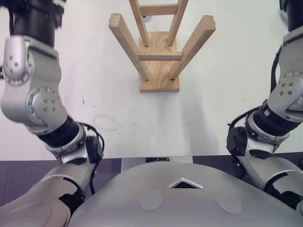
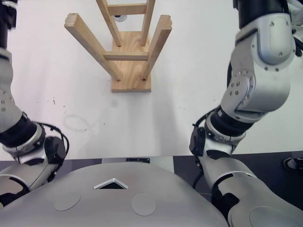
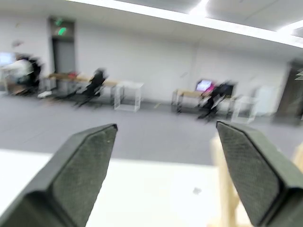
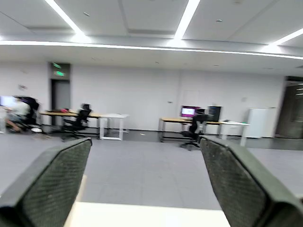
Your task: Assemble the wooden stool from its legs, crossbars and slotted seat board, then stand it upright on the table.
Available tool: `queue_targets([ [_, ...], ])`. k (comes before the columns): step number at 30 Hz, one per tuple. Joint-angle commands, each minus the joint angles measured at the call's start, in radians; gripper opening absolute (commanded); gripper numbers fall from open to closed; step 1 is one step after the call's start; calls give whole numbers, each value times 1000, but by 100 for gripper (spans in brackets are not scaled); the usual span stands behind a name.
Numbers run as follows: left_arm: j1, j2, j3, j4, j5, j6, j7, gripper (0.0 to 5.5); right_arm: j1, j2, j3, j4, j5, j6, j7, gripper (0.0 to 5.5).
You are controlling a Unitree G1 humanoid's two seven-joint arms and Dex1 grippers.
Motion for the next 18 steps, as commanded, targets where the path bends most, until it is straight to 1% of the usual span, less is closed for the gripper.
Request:
queue_targets([
  [1,144,-22,-124,-2,128,-2,67,387,189,-79,141,-22,-105,44,-10,421],
  [3,143,-63,-175,20,162,-16,99,387,208,-77,197,-43,-135,53,-26,421],
  [5,105,-108,-228,29,179,-11,121,387,189,-44,251,-54,-149,85,-42,421],
  [6,78,-133,-272,34,187,-4,130,387,182,-29,291,-53,-153,107,-48,421],
  [9,1,-216,-454,41,215,44,153,387,119,1,444,-35,-191,164,-54,421],
  [10,-18,-226,-517,46,235,57,155,387,98,-3,481,-31,-203,178,-49,421],
  [12,-36,-250,-598,63,266,70,158,387,84,-7,522,-21,-224,195,-37,421],
  [14,-28,-258,-612,68,287,73,152,387,85,-4,538,-17,-243,207,-27,421],
  [18,29,-184,-496,72,310,57,114,387,108,-32,532,-30,-274,208,-13,421],
])
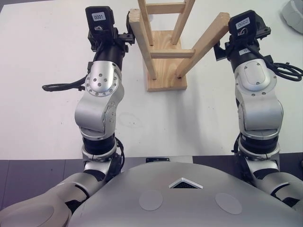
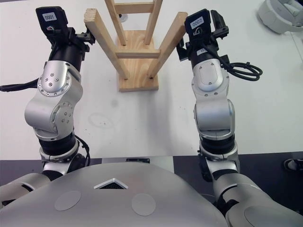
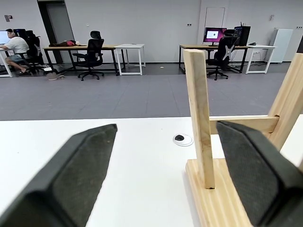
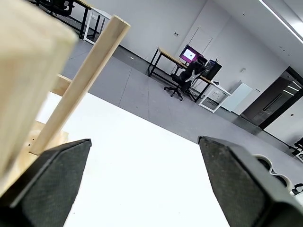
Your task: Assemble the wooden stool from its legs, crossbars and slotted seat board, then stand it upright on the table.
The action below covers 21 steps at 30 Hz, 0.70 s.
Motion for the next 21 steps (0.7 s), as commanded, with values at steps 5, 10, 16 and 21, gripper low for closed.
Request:
queue_targets([
  [5,101,123,137,15,-10,-15,-146,387,4,-42,-8,-3,25,-79,94,421],
  [10,-158,218,253,94,-16,-90,-196,387,-158,-29,-251,115,114,-248,83,421],
  [16,-579,127,328,202,-237,-49,-259,387,-548,148,-401,173,417,-343,86,421],
  [21,-480,20,275,145,-277,11,-201,387,-451,243,-352,94,485,-208,15,421],
])
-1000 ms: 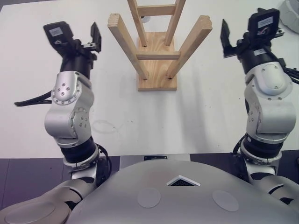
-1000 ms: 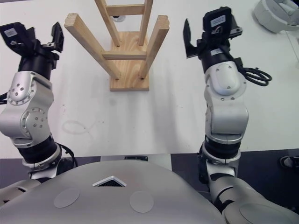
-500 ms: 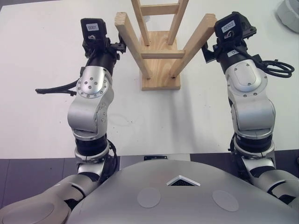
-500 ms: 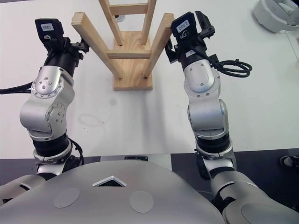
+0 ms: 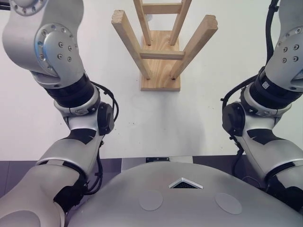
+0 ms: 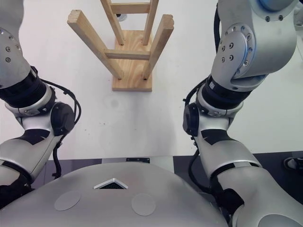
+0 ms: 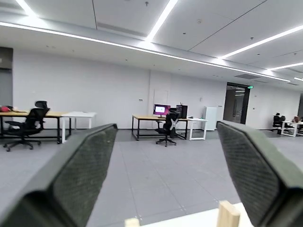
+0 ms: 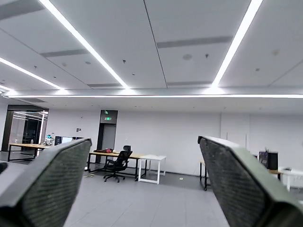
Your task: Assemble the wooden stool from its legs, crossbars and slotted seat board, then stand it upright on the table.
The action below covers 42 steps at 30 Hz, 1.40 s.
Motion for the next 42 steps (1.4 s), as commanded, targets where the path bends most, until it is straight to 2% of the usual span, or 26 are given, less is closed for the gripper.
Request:
queue_targets([
  [1,123,-72,-45,-49,-16,48,50,387,117,55,52,-77,33,136,-57,421],
  [5,312,-69,-103,85,67,-31,49,387,297,23,173,-45,-4,311,-73,421],
  [7,381,-62,-148,135,94,-87,20,387,342,-20,217,-7,-28,325,-58,421],
  [14,199,-87,-114,172,14,-167,-31,387,299,-19,242,28,-80,192,-70,421],
  [17,110,-80,-21,118,-76,-156,-19,387,235,-5,184,12,-81,91,-90,421],
  [19,98,-22,64,70,-127,-134,-16,387,195,-31,83,6,-76,30,-113,421],
  [22,187,102,192,57,-161,-134,-61,387,217,-133,-78,86,-87,-47,-118,421],
  [24,261,148,255,83,-171,-154,-87,387,290,-193,-99,142,-120,-82,-101,421],
  [25,307,170,258,112,-147,-169,-101,387,341,-219,-71,178,-141,-85,-79,421],
  [26,358,181,231,165,-109,-188,-114,387,406,-252,10,225,-171,-75,-30,421],
  [29,440,176,76,365,17,-284,-170,387,515,-272,190,363,-246,-126,48,421],
  [31,451,156,-21,526,82,-369,-226,387,532,-258,268,453,-277,-182,81,421],
  [35,399,141,-175,936,221,-554,-332,387,526,-272,500,582,-388,-221,206,421],
  [39,353,136,-223,1137,242,-623,-474,387,536,-273,597,536,-394,-222,336,421],
  [42,349,126,-226,1165,191,-682,-671,387,566,-324,621,391,-341,-205,474,421],
])
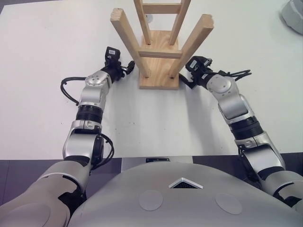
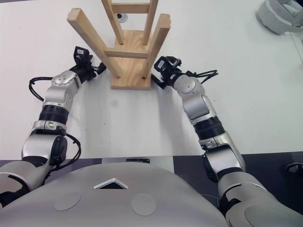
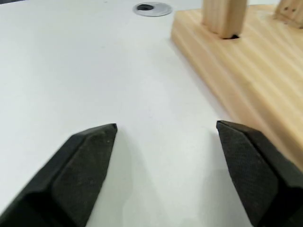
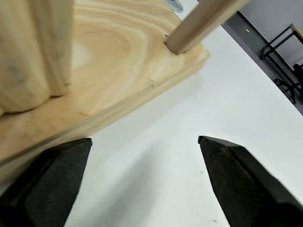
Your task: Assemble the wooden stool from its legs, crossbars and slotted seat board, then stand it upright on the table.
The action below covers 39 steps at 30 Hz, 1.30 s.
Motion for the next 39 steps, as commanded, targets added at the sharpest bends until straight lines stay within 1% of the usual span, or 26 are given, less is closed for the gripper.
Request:
queue_targets([
  [1,9,-14,-22,24,-58,-40,-242,387,53,-72,41,-175,71,17,194,421],
  [3,-3,-20,-21,23,-92,-69,-363,387,76,-144,37,-290,124,8,314,421],
  [5,-48,-18,2,107,-82,-134,-377,387,100,-204,26,-372,172,16,406,421],
  [8,-125,66,98,308,-51,-299,-184,387,151,-303,-64,-441,252,44,489,421],
  [10,-116,157,149,355,-23,-402,-38,387,201,-385,-177,-426,292,52,511,421],
  [12,-36,222,164,282,11,-443,26,387,302,-464,-305,-425,340,51,540,421],
  [13,38,234,160,176,14,-417,19,387,364,-496,-356,-426,353,43,554,421],
  [14,165,237,145,-15,-2,-338,1,387,397,-508,-388,-382,343,9,541,421],
  [15,307,232,122,-232,-34,-235,-11,387,374,-469,-410,-286,326,-51,486,421],
  [16,414,225,98,-401,-53,-143,-12,387,319,-410,-430,-163,303,-97,395,421],
  [17,476,219,83,-504,-62,-80,-9,387,275,-366,-440,-79,288,-127,331,421],
  [19,577,225,15,-705,-31,62,5,387,126,-267,-400,231,193,-243,125,421],
  [22,612,260,-41,-866,15,228,3,387,-36,-168,-300,620,52,-394,-91,421],
  [24,606,278,-62,-903,28,295,-9,387,-136,-96,-258,853,1,-482,-179,421],
  [26,595,287,-91,-926,23,350,-37,387,-208,-36,-246,1010,-13,-550,-220,421],
  [29,577,275,-153,-963,-3,413,-78,387,-276,27,-262,1128,14,-638,-184,421],
  [32,523,209,-188,-937,-12,437,-62,387,-282,52,-281,1179,57,-718,-48,421],
  [35,432,140,-171,-817,19,390,9,387,-238,29,-273,1170,71,-791,128,421],
  [39,351,99,-121,-655,48,292,84,387,-110,-46,-249,996,116,-827,352,421],
])
